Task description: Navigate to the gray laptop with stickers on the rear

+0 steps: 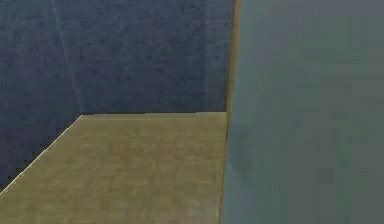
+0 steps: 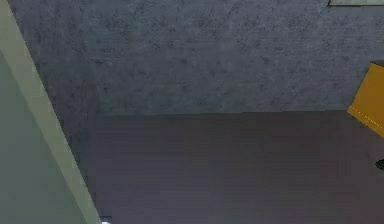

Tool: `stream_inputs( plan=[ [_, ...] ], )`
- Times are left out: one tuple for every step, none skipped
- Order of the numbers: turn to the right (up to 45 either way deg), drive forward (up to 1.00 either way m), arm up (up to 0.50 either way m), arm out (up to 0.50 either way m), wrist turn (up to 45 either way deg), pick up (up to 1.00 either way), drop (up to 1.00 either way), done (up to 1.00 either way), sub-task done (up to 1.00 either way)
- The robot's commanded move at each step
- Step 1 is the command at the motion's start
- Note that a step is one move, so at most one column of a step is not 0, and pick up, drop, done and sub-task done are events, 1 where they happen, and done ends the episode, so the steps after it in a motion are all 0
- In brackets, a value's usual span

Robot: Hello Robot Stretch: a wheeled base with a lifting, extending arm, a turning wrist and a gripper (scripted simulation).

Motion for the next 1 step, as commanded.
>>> stream_inputs(
  plan=[
    [0.0, 1.0, 0.0, 0.0, 0.0, 0.0, 0.0, 0.0, 0.0]
  ],
)
